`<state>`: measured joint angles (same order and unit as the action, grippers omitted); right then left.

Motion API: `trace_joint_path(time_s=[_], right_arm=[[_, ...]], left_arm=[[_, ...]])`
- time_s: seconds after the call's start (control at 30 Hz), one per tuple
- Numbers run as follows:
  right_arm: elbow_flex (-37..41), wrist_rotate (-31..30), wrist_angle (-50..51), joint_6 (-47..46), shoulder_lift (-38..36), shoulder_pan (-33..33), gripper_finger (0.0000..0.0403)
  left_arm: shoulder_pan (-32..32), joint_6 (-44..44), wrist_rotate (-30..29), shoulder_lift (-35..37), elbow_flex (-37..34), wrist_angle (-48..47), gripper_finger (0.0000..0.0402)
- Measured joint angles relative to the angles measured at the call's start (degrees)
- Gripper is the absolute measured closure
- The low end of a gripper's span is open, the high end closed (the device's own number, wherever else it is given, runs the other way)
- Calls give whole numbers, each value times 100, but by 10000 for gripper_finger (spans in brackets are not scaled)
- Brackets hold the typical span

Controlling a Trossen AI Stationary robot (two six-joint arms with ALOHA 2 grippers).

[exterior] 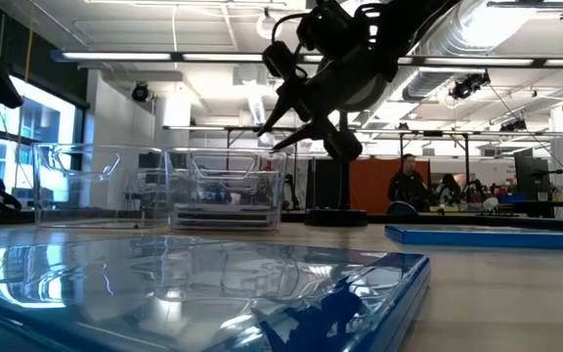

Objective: Pick & place jewel cases by type
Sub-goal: Put the left blue CD case into the left transparent bin

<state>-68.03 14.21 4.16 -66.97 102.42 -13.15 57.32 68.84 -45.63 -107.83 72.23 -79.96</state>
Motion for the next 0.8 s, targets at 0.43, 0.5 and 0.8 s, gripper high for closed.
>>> trace_joint_path(time_s=[0.43,0.5,0.8], right_arm=[[2,-739,266,1567,-930,1365,315],[2,-1274,537,1855,-1050,1848,318],[2,-4796,1891,2654,-946,4275,334]], left_arm=[[-84,-276,416,0,0,576,122],[-242,-487,923,2,0,900,124],[-1356,-919,2113,97,0,1829,181]])
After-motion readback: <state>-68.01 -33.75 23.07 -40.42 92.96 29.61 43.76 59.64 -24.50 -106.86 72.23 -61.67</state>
